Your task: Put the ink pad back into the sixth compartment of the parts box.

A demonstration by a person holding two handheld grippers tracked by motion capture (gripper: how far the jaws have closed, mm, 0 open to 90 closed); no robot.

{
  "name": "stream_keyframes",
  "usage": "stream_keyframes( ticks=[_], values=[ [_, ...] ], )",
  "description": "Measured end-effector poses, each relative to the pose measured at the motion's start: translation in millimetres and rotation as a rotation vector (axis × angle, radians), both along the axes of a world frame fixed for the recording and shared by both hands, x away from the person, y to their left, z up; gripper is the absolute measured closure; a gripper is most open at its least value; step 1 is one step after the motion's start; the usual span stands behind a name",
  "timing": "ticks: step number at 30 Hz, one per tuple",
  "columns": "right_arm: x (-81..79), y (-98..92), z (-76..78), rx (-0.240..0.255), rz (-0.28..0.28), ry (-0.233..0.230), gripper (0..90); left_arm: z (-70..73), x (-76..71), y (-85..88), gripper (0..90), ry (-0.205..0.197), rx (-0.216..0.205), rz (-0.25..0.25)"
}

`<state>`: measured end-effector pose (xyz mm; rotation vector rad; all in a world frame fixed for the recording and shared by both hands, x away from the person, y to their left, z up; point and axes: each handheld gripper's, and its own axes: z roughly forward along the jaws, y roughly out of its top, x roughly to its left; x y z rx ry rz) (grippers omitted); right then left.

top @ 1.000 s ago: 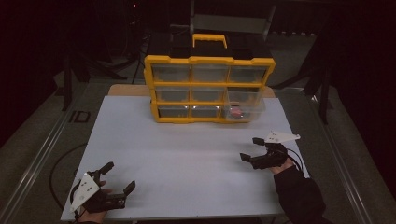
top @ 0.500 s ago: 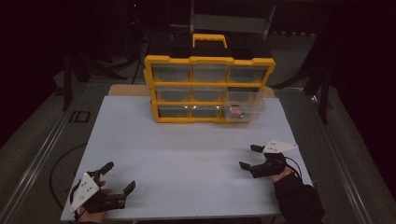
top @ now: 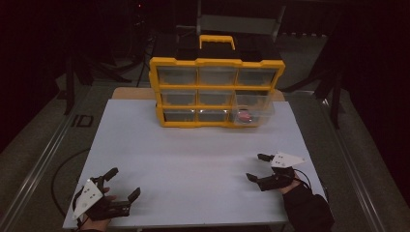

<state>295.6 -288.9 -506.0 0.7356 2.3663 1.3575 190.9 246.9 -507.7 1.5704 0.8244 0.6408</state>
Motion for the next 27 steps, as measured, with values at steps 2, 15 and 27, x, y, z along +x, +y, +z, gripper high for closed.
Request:
stream_keyframes(
  ticks=[2, 15, 27],
  values=[
    [0.1, -1.6, -1.9, 0.015, 0.001, 0.012, 11.6, -0.1, 0.0, 0.0, 0.0, 0.000, 0.000, -0.001],
    [-2.6, 3.0, -4.8, 0.017, 0.004, 0.003, 10.6, -0.5, 0.3, 0.1, 0.0, 0.006, -0.001, 0.001],
    [-2.9, 2.8, -5.2, 0.021, 0.018, 0.025, 10.7, -0.8, 1.5, 0.2, 0.0, 0.008, -0.006, 0.002]
  ],
)
